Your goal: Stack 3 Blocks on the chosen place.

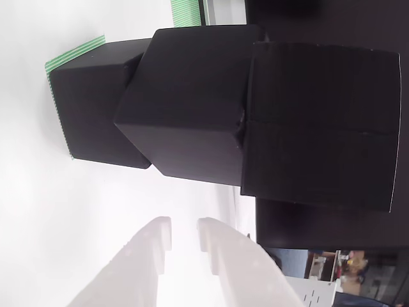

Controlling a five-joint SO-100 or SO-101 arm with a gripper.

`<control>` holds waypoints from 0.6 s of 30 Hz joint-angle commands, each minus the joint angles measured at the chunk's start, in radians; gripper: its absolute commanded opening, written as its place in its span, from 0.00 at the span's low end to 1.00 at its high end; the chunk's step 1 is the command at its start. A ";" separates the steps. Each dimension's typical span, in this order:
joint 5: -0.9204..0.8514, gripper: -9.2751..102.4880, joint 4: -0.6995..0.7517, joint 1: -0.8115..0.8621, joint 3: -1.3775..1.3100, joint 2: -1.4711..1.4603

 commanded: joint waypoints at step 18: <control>0.006 0.10 -0.020 -0.018 0.043 0.012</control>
